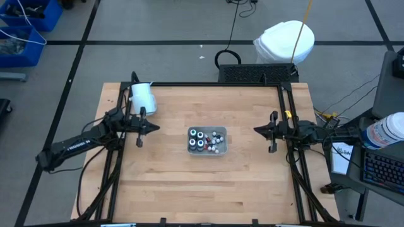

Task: Pick & Place food coloring
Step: Return to Home Position

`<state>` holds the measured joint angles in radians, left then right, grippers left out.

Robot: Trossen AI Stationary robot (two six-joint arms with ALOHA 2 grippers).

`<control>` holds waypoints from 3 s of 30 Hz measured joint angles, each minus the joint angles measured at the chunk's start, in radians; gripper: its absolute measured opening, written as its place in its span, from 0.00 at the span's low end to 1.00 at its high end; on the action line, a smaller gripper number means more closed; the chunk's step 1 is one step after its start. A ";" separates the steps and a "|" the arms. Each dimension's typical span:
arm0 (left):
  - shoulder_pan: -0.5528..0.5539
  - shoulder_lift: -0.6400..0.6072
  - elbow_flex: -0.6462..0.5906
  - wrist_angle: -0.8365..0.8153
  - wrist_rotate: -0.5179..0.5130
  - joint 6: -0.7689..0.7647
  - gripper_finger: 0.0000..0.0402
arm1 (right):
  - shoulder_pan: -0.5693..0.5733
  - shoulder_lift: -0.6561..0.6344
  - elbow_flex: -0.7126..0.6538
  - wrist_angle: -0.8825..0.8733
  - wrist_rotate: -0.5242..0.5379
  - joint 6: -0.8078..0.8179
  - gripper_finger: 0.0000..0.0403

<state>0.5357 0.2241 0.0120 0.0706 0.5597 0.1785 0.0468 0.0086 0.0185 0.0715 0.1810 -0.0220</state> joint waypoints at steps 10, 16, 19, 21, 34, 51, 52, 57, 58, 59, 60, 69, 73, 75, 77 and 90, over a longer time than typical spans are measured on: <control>0.042 0.043 0.000 -0.006 0.078 0.077 0.01 | -0.046 0.000 -0.002 -0.004 -0.029 0.011 0.00; 0.030 0.070 -0.001 0.016 0.040 0.004 0.00 | -0.047 0.000 -0.003 -0.011 -0.038 0.011 0.00; -0.031 0.072 -0.002 0.052 0.041 -0.047 0.00 | -0.047 0.000 -0.003 -0.016 -0.082 0.011 0.00; -0.098 0.069 -0.002 0.086 0.013 -0.069 0.00 | -0.046 0.000 -0.003 -0.017 -0.087 0.011 0.00; -0.500 0.069 -0.002 0.144 -0.372 0.118 0.00 | -0.045 0.000 -0.003 -0.015 -0.138 0.013 0.00; -0.425 -0.209 0.011 -0.043 -0.271 0.100 0.00 | -0.045 0.000 -0.003 0.006 -0.160 0.017 0.00; -0.424 -0.214 0.012 -0.049 -0.273 0.100 0.00 | -0.045 0.000 -0.003 0.006 -0.160 0.017 0.00; -0.424 -0.205 0.013 -0.051 -0.273 0.100 0.00 | -0.045 0.000 -0.003 0.006 -0.160 0.016 0.00; -0.424 -0.204 0.013 -0.051 -0.273 0.100 0.00 | -0.045 0.000 -0.003 0.007 -0.160 0.017 0.00; -0.424 -0.204 0.013 -0.051 -0.273 0.099 0.00 | -0.045 0.000 -0.003 0.007 -0.160 0.017 0.00; -0.424 -0.204 0.013 -0.051 -0.273 0.097 0.00 | -0.045 0.000 -0.003 0.009 -0.160 0.018 0.00; -0.424 -0.204 0.013 -0.047 -0.273 0.020 0.05 | -0.045 0.002 -0.003 -0.001 -0.158 0.024 0.00; -0.424 -0.204 0.012 -0.040 -0.273 0.024 0.05 | -0.045 0.002 -0.003 0.008 -0.157 0.036 0.00; -0.424 -0.204 0.012 -0.038 -0.273 0.022 0.04 | -0.045 0.002 -0.003 0.006 -0.157 0.036 0.00; -0.424 -0.204 0.011 -0.036 -0.273 0.023 0.03 | -0.045 0.002 -0.003 0.007 -0.157 0.036 0.00; -0.424 -0.204 0.011 -0.031 -0.273 0.022 0.10 | -0.045 0.002 -0.003 0.007 -0.157 0.037 0.00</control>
<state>0.1112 0.0200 0.0235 0.0395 0.2867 0.2008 0.0021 0.0109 0.0151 0.0784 0.0242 0.0147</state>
